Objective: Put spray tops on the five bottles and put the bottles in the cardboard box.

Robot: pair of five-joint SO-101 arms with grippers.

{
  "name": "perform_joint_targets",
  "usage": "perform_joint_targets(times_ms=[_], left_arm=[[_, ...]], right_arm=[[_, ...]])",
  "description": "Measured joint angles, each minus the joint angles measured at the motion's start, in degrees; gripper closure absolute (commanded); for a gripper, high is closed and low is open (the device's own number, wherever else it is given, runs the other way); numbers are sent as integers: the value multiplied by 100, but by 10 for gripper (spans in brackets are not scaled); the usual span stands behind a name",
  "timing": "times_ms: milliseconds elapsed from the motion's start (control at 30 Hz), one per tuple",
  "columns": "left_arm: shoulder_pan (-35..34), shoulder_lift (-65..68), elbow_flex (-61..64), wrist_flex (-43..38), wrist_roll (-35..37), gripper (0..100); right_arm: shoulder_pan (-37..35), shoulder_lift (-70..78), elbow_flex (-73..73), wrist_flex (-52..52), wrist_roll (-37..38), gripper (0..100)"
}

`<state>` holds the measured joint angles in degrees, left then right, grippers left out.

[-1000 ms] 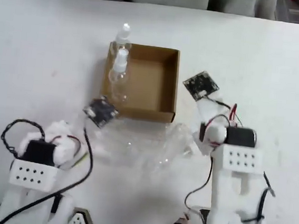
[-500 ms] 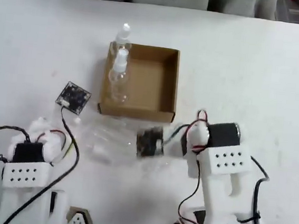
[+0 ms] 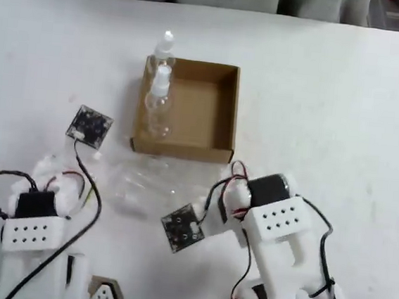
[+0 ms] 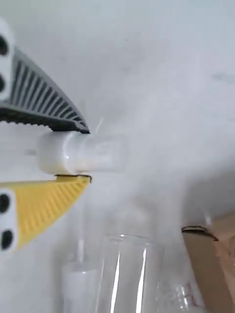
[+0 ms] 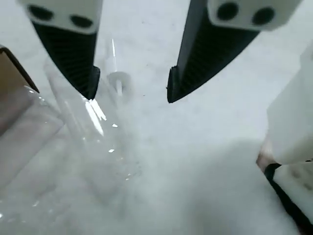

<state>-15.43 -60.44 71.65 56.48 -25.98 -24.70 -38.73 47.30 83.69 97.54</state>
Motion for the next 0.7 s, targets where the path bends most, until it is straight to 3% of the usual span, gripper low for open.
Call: perform_joint_targets(times_ms=[700], left_arm=[[0,0,141,-167,0,980]], right_arm=[[-18,9,695,-1196,422,789]])
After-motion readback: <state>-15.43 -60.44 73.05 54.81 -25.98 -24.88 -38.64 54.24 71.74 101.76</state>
